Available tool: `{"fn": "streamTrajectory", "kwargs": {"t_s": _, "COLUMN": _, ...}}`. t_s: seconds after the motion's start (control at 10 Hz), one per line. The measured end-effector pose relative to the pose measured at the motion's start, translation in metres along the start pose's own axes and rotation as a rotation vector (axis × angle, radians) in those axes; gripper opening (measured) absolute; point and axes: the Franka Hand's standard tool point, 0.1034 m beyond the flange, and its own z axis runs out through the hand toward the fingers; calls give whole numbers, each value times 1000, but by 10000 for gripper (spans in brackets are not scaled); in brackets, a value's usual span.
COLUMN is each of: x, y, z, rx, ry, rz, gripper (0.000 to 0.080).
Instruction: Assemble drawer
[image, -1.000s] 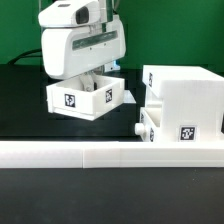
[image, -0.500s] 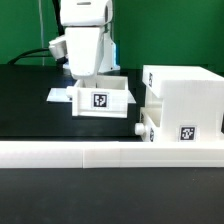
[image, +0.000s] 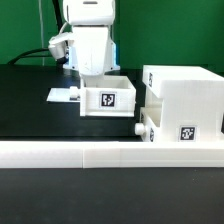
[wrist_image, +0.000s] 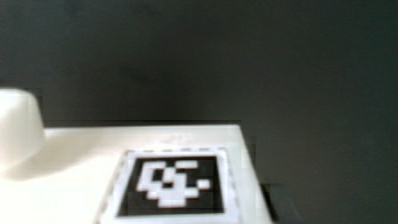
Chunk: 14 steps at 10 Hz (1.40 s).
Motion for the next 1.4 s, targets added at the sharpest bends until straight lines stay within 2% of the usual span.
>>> {"fn": "streamTrajectory", "kwargs": {"t_s": 0.2, "x": 6, "y": 18, "z": -1, "rx": -8, "ry": 4, "rz": -10, "gripper": 45}}
{"fn": "streamTrajectory", "kwargs": {"t_s": 0.4, "x": 13, "y": 26, "z": 1, "rx": 3, "ry": 7, "rz": -7, "gripper": 45}}
{"fn": "streamTrajectory", "kwargs": {"t_s": 0.6, "x": 14, "y": 27, "z": 3, "rx": 4, "ry": 9, "rz": -5, "gripper": 45}}
{"fn": "streamTrajectory", "kwargs": {"t_s": 0.7, "x": 14, "y": 29, "z": 3, "rx": -24, "ry": 11, "rz": -4, "gripper": 45}}
{"fn": "streamTrajectory", "kwargs": {"t_s": 1.4, "x": 20, "y": 34, "z": 1, "rx": -31, "ry": 12, "rz": -8, "gripper": 45}}
